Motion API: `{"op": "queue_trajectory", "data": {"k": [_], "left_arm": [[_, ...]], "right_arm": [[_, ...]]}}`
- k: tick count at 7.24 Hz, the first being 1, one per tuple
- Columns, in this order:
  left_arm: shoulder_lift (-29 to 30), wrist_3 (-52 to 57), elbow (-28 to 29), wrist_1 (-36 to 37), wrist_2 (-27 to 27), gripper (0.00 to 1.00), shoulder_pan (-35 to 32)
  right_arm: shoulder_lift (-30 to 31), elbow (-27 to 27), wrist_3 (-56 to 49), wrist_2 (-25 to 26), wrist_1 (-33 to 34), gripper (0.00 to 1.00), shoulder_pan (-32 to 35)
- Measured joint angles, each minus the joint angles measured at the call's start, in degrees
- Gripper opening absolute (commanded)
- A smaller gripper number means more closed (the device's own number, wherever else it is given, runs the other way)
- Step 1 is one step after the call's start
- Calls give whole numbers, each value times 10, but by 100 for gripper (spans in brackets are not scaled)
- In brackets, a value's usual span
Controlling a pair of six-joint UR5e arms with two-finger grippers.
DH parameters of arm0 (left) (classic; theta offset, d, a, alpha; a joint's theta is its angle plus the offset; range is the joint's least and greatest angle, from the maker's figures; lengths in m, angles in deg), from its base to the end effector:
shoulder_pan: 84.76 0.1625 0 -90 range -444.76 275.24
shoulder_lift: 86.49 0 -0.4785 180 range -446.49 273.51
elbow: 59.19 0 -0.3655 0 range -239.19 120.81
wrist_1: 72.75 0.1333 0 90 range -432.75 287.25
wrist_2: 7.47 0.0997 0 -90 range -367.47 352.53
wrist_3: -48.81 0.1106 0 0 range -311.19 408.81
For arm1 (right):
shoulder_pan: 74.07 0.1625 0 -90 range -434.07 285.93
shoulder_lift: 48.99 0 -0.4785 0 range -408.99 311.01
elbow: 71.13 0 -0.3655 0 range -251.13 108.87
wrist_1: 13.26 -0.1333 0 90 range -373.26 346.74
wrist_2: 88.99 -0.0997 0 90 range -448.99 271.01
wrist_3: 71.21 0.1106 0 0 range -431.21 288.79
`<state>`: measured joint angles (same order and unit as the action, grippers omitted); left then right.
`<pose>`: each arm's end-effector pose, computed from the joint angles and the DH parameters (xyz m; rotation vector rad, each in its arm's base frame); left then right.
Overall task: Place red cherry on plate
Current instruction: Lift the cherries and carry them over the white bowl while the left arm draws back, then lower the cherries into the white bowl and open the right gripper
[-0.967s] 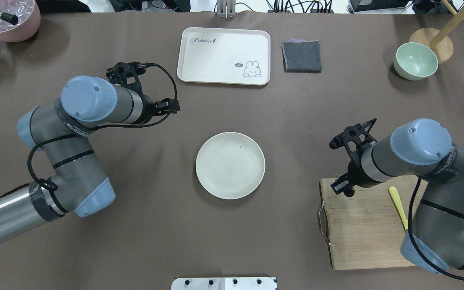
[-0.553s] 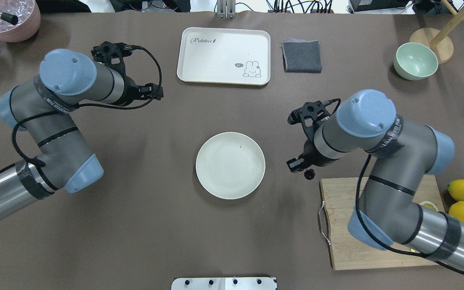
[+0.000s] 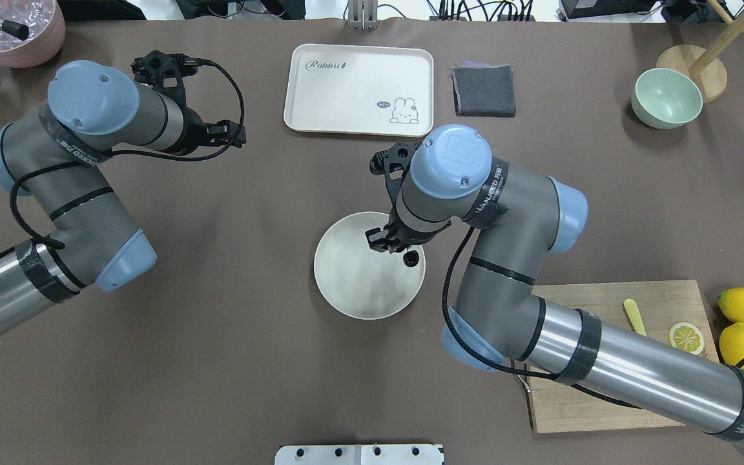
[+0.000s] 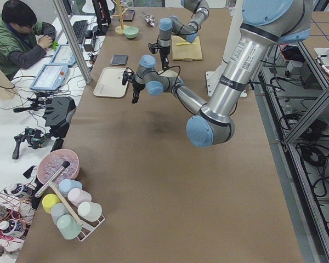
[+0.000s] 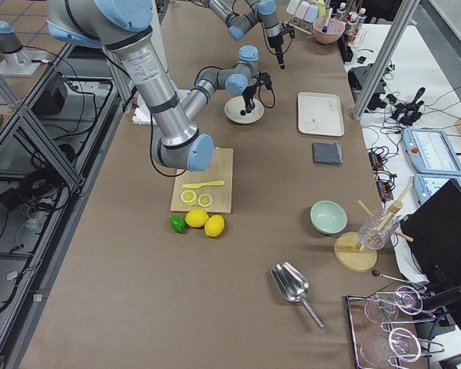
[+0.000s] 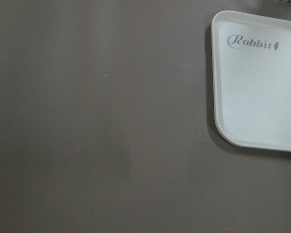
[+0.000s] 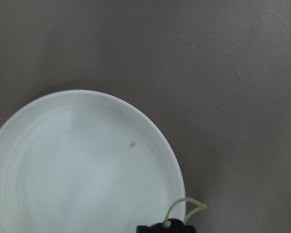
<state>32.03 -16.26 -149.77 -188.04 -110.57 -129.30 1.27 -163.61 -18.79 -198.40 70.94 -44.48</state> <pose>0.4184 -0.5635 0.3868 0.3654 0.8982 -0.2066 -0.5791 -0.4399 0.2805 0.1941 -0.8697 -0.2720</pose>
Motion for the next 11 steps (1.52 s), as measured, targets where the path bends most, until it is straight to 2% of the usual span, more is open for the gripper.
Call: {"op": "queue_trajectory", "data": {"k": [2,3,4,5,9,11], "left_arm": [[0,1,6,-2,0,98,-2],[0,1,10,-3,0,98,-3],[1,1,12,-3,0,98,-4],[1,1,12,-3,0,98,-5],[-1,31,12,-21,-16,98,-8],[-15,48,10,-28,-29,98,-31]], "right_arm": [[-15,28,11,36,-20,0,-28],[-17,40,16,45,-35,11,-36],[-19,45,19,49,-42,97,-40],[-22,48,21,50,-44,100,-42],[-40,38,64,47,-38,100,-37],[-37,-9,62,3,22,100,8]]}}
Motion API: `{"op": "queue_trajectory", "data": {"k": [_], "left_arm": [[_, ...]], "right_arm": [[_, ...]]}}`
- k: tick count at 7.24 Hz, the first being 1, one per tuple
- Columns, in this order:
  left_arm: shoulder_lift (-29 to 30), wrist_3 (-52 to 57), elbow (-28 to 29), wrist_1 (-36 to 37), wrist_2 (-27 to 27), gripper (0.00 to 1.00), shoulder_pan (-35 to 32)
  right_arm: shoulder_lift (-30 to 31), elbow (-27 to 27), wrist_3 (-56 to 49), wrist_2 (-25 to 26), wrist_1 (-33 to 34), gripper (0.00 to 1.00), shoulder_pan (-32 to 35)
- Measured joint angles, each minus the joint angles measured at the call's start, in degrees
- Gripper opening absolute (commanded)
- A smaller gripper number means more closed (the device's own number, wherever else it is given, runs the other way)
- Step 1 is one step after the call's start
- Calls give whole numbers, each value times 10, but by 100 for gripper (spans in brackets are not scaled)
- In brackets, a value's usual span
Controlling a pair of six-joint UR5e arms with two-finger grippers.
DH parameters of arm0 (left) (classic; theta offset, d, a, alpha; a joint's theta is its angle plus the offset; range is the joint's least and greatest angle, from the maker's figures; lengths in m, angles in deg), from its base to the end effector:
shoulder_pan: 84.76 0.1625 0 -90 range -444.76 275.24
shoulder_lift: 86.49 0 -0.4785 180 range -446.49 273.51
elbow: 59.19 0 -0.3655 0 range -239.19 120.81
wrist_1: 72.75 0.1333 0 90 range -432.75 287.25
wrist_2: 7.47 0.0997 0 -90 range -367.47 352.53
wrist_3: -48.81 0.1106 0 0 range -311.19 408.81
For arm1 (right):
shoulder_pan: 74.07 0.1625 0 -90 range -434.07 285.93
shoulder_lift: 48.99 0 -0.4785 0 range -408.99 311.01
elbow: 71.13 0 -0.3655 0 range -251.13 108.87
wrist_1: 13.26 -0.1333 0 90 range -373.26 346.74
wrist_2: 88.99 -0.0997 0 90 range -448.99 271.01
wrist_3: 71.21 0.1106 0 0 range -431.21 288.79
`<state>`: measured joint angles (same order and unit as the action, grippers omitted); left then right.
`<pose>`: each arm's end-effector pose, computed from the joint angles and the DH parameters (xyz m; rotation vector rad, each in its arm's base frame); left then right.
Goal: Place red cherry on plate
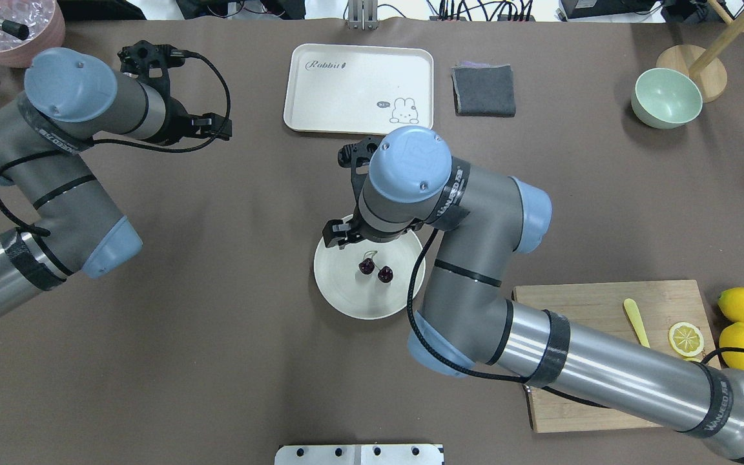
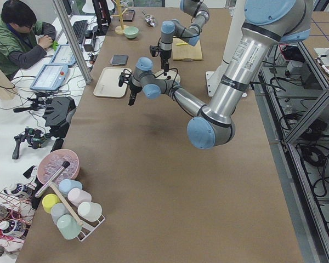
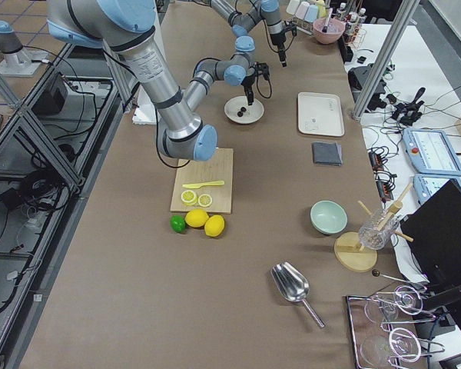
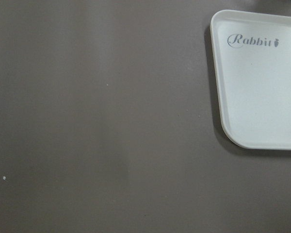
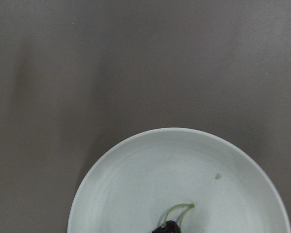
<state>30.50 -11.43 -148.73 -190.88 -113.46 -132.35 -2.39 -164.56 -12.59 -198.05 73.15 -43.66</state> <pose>0.3885 -0.5778 0.4058 0.3912 0.9010 -0.1527 -0.5743 -0.4497 0.2334 0.1809 -0.9078 -0.1620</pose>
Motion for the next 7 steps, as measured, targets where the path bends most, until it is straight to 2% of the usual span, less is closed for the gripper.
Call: {"op": "queue_trajectory", "data": {"k": [2,4,5,7], "left_arm": [[-38,36,0,-26,-15,98,-27],[-80,121,0,-39,-55,98,-85],[-100,171,2,-27,-102,98,-132],[-134,320,2,36,-178,98,-240]], "right_arm": [[50,-80,-42,-67,64,100,69],[146,-141,-139,-146,96,100,171],[194,-150,-213,-177,101,100,224],[277,-149,-378,-205,125,100,327]]}}
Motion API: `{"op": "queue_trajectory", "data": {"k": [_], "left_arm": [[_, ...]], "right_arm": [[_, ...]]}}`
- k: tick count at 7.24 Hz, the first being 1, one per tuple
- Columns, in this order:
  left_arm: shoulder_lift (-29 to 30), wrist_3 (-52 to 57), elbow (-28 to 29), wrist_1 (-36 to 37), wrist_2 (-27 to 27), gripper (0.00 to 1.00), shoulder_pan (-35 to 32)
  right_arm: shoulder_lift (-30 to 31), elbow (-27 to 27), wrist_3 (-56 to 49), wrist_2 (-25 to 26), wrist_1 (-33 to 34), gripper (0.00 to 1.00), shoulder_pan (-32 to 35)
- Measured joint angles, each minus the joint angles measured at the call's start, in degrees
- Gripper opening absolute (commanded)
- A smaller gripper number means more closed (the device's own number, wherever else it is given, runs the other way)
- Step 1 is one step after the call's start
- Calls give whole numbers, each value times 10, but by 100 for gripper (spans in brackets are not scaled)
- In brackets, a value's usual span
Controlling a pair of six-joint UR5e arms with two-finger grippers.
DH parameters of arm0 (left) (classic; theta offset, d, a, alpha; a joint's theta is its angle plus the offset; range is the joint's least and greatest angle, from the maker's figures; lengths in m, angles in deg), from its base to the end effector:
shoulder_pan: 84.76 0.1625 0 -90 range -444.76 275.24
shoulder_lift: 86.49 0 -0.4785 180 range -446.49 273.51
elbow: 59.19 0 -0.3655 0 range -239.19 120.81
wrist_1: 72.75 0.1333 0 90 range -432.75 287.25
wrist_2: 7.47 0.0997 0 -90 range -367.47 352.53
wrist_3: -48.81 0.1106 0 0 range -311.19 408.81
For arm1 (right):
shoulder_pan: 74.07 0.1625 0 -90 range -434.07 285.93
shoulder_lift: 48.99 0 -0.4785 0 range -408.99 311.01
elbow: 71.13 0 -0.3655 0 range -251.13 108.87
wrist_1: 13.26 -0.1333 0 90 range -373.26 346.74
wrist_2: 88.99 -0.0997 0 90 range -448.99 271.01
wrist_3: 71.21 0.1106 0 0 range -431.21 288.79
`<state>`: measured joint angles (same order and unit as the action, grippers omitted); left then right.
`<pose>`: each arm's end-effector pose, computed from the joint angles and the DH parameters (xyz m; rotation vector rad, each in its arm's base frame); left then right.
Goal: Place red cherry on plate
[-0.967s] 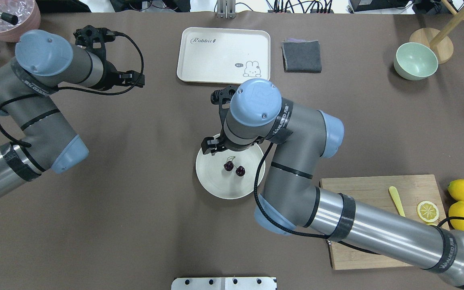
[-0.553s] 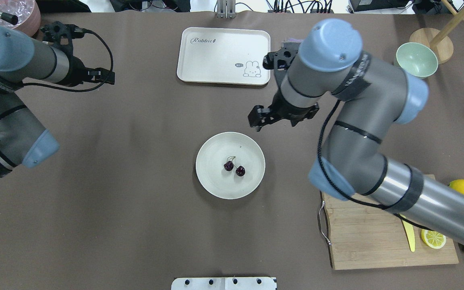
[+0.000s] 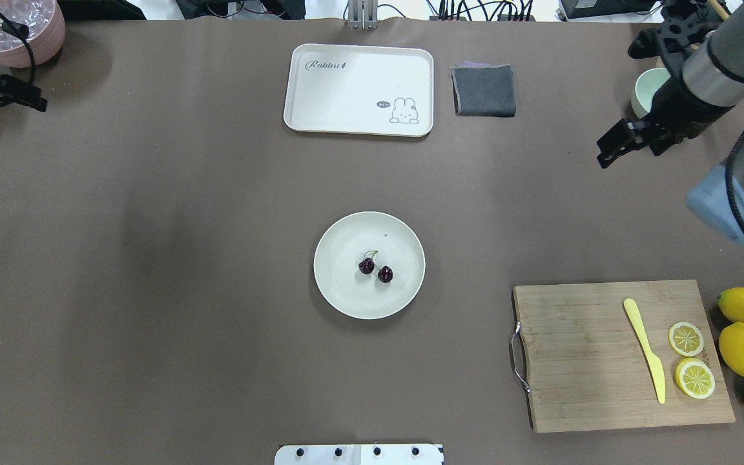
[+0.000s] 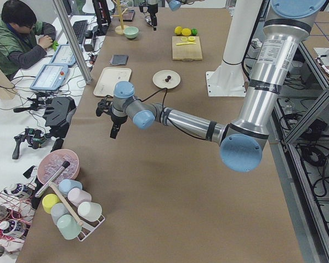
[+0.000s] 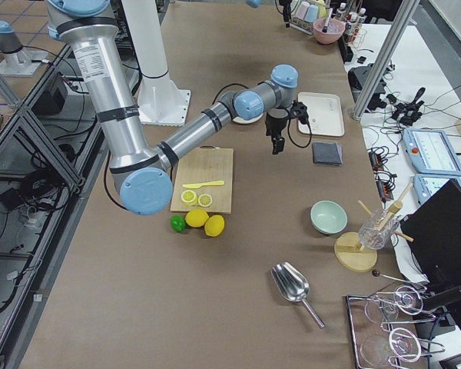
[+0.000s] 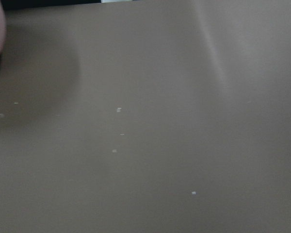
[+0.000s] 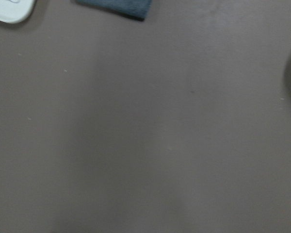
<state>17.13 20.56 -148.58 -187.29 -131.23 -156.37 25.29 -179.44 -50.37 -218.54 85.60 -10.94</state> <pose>0.1223 -0.5957 0.5574 0.3587 0.7719 0.0314 -0.1966 -0.5271 0.4533 0.1112 -0.7929 -0.2511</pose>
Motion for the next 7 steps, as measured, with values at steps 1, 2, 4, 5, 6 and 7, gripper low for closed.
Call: {"op": "queue_trajectory", "data": {"k": [1,2,4,5,6,7], "left_arm": [[-7,82,0,43,-11,98,-48],[-13,158,1,90,-15,98,-98],[-47,228,0,136,-31,98,-178],[-70,254,1,141,-60,98,-204],[-90,276,1,141,-84,98,-219],[-108,287,2,133,-94,98,-225]], "right_arm": [[21,2,-82,-3,43,100,49],[46,3,-157,-3,83,100,101],[103,28,-275,-14,109,100,208],[124,48,-307,-24,110,100,246],[142,63,-319,-27,108,100,272],[158,70,-321,-29,100,100,289]]}}
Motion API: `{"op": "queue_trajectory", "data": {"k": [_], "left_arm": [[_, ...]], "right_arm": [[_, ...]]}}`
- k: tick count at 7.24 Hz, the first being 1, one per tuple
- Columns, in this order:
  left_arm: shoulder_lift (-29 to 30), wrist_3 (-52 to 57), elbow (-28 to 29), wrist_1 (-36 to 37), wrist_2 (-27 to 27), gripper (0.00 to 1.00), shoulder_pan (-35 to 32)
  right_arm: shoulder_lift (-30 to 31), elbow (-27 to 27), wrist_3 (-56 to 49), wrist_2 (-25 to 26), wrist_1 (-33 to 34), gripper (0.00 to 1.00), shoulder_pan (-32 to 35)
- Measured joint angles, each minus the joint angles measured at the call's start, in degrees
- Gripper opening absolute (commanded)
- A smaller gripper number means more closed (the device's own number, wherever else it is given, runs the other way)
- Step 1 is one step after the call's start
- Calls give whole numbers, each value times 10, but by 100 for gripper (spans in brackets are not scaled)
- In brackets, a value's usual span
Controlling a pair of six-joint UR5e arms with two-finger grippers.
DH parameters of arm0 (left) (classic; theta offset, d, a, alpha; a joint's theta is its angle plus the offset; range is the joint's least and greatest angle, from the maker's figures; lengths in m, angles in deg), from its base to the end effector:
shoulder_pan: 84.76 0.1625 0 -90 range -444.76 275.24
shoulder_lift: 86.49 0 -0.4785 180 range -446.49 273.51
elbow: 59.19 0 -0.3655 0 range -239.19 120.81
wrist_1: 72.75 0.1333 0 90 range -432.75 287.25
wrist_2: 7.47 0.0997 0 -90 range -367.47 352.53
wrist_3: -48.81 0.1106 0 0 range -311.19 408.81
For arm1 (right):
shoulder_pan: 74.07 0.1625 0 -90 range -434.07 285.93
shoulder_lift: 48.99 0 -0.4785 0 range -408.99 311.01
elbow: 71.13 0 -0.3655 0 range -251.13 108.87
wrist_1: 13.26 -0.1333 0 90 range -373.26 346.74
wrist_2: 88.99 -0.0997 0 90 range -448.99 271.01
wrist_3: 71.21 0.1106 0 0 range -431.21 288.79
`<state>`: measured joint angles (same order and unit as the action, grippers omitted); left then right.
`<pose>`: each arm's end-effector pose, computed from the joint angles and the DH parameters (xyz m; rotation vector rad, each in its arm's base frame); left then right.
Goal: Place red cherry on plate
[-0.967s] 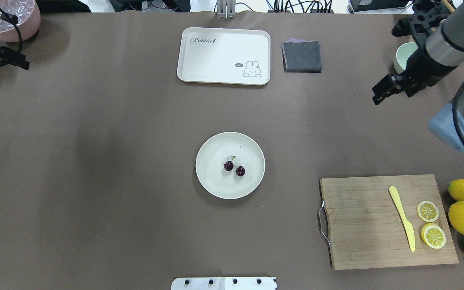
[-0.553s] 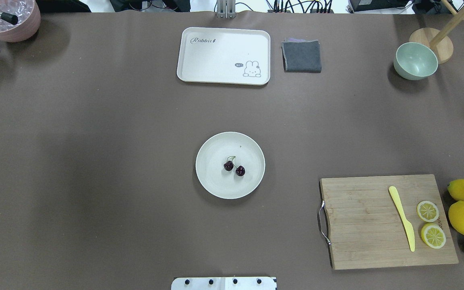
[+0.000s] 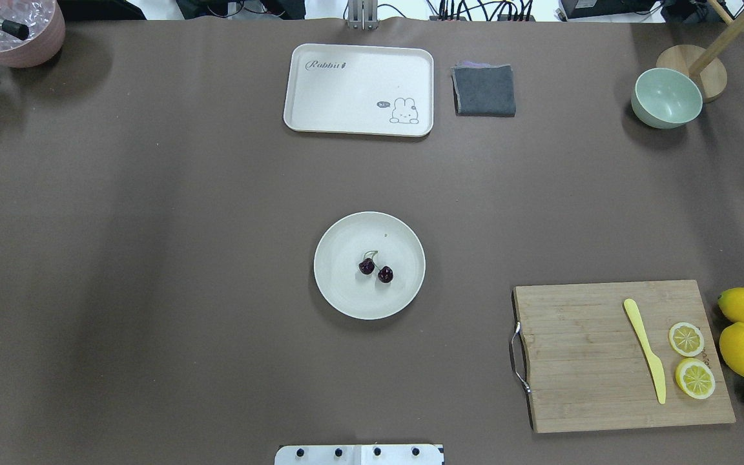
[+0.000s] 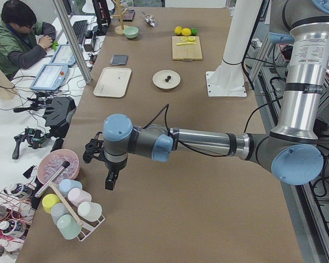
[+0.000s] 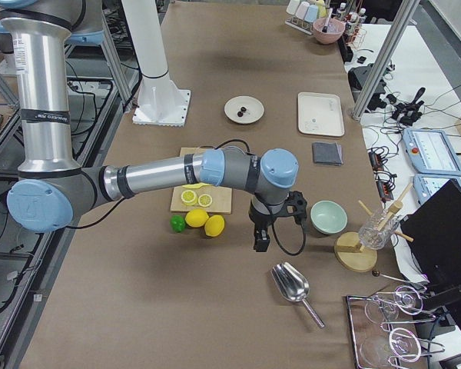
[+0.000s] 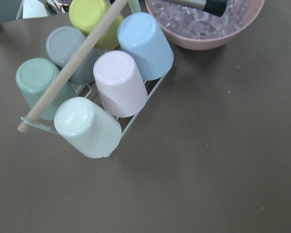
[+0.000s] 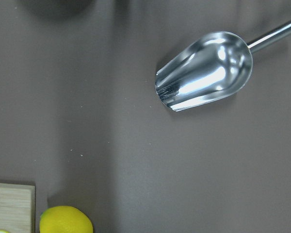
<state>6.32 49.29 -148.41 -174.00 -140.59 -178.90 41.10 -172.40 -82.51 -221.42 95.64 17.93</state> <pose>-0.0940 -0.4988 0.6831 0.2507 0.7394 0.0266 0.0742 -0.4433 0.6644 -0.0420 -0.7496 -0.1047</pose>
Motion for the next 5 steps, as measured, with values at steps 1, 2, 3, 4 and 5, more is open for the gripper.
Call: {"op": "queue_trajectory", "data": {"k": [1,2,3,4,5], "left_arm": [[-12,4,0,-10,-3,98,-3],[-17,5,-1,-14,-5,98,-4],[-19,5,-2,-15,-6,98,-5],[-20,4,-2,-14,-7,98,-6],[-19,2,-2,-14,-6,98,-5]], "right_arm": [[12,1,0,-2,-7,100,9],[19,-2,2,-5,-11,100,14],[23,-8,3,-6,-15,100,17],[25,-10,4,-6,-17,100,18],[25,-10,4,-7,-18,100,19]]}}
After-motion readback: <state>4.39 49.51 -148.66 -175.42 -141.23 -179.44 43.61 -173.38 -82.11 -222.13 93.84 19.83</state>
